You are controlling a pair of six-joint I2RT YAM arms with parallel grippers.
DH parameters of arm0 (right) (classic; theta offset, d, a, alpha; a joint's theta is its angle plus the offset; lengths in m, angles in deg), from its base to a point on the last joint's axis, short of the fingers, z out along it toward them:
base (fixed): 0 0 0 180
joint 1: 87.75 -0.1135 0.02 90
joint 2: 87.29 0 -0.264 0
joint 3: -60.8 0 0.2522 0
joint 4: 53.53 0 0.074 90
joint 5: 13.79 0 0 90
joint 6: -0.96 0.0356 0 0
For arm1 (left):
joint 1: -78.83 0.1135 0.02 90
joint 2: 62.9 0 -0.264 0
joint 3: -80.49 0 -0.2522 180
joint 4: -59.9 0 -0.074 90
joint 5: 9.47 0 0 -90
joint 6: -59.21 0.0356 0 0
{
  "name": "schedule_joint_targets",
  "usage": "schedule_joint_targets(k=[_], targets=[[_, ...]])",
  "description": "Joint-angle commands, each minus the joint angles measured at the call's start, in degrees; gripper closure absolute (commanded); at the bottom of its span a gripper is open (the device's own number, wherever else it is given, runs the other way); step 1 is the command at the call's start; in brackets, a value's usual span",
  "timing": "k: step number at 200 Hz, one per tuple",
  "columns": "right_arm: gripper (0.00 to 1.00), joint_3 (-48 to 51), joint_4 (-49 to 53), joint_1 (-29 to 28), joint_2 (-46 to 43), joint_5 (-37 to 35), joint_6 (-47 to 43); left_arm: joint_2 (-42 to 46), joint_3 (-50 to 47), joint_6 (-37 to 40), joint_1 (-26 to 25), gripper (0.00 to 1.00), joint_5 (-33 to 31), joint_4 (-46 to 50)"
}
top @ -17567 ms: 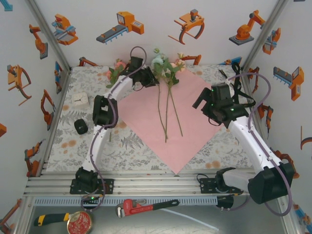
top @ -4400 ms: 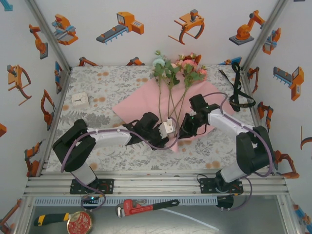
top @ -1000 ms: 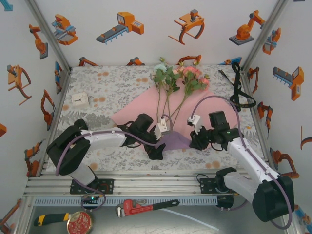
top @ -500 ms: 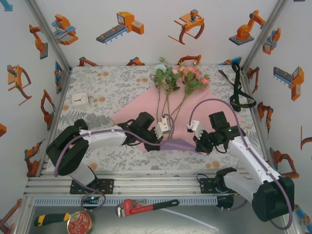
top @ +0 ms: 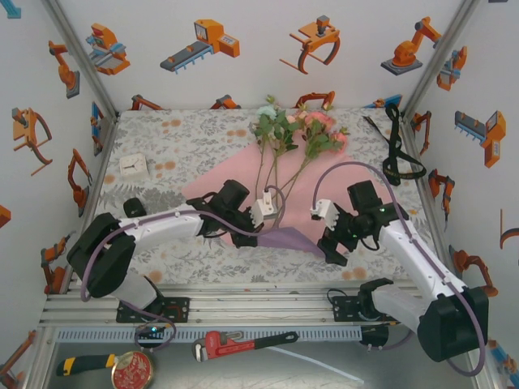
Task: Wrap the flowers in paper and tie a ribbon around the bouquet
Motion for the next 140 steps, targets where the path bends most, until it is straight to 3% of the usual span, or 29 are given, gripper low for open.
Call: schedule_joint_targets(k=[1,28,47,52,63,77,87,107,131,140], targets=[[0.01,3.23,-0.25,-0.61,-1.75,3.08,-4.84,-0.26,1.26,0.27,1.08,1.0,3.51,1.53],[0.01,9.12,-6.56,-3.6,-4.46,2.06,-5.8,-0.09,0.25,-0.86,2.35,1.0,4.22,-0.13],[0.04,12.93,-15.13,-8.76,-5.69,-4.52,-1.06,0.14,-0.75,-2.17,2.9,1.0,4.71,-1.49],[0.1,13.48,-16.71,-9.15,-5.82,-4.91,-0.11,0.14,-1.0,-2.46,2.95,1.0,4.79,-1.79],[0.35,14.31,-19.83,-9.17,-5.69,-4.53,2.39,0.43,-1.3,-2.65,3.05,1.0,4.81,-1.83],[0.57,14.33,-20.21,-9.17,-5.1,-2.33,3.3,0.96,-1.7,-2.48,3.17,1.0,4.57,-1.53],[0.64,13.58,-18.58,-9.22,-4.71,-1.66,3.25,1.33,-1.9,-2.24,3.25,1.0,4.38,-1.26],[0.65,11.64,-14.26,-9.17,-4.76,-3.16,1.16,1.88,-2.16,-1.22,3.35,1.0,3.87,-0.2],[0.97,10.23,-10.58,-9.07,-3.96,-4.57,-3.68,1.94,-1.93,1.59,3.35,1.0,2.82,2.01],[1.0,10.1,-9.12,-8.88,-3.09,-5.21,-5.11,1.98,-1.79,3.0,3.35,1.0,2.46,3.21]])
